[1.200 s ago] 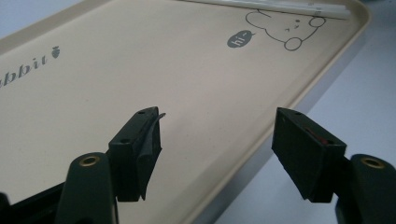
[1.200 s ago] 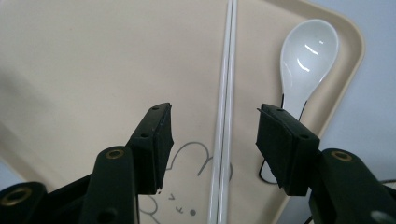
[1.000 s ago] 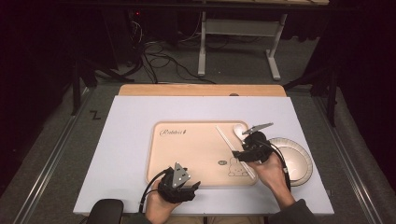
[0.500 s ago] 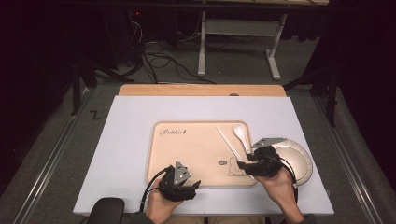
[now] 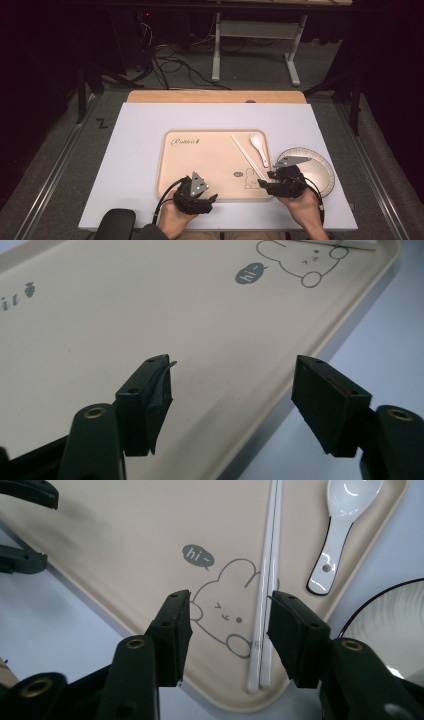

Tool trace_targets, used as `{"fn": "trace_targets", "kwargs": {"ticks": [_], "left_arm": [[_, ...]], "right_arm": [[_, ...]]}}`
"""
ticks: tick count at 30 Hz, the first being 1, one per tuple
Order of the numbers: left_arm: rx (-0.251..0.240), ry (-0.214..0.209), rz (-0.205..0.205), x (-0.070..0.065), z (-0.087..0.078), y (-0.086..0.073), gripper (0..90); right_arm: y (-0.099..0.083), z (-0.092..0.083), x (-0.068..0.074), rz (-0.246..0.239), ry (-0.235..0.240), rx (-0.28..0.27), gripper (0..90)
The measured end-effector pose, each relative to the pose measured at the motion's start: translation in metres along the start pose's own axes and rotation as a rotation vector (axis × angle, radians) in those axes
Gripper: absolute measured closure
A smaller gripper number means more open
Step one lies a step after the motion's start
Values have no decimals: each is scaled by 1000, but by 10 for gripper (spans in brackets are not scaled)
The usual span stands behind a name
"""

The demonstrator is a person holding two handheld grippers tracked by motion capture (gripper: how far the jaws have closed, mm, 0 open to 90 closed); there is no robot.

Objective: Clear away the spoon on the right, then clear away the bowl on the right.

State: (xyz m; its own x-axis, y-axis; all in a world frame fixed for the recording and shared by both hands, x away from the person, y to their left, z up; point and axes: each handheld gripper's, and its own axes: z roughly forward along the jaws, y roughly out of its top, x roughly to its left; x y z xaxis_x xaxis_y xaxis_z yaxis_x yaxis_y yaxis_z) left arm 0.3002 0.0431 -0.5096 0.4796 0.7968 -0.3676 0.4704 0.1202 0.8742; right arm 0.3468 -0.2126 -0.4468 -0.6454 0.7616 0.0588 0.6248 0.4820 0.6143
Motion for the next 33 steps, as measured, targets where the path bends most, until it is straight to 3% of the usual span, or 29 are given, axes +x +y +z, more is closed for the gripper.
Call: {"fn": "trace_targets", "kwargs": {"ticks": [7,15,27,31,33], "left_arm": [[1,-2,7,-2,0,-2,338],[-3,-7,16,-2,1,-2,337],[17,-5,26,-3,5,-4,328],[16,-10,25,-4,6,-3,326],[8,8,34,-3,9,-3,313]], "right_arm": [[-2,1,-2,-15,8,3,559],[-2,-5,-6,-37,-32,-22,550],[-4,-23,-18,13,-44,-69,571],[-7,-29,-24,45,-67,-81,578],[-8,-32,-27,50,-83,-74,580]]}}
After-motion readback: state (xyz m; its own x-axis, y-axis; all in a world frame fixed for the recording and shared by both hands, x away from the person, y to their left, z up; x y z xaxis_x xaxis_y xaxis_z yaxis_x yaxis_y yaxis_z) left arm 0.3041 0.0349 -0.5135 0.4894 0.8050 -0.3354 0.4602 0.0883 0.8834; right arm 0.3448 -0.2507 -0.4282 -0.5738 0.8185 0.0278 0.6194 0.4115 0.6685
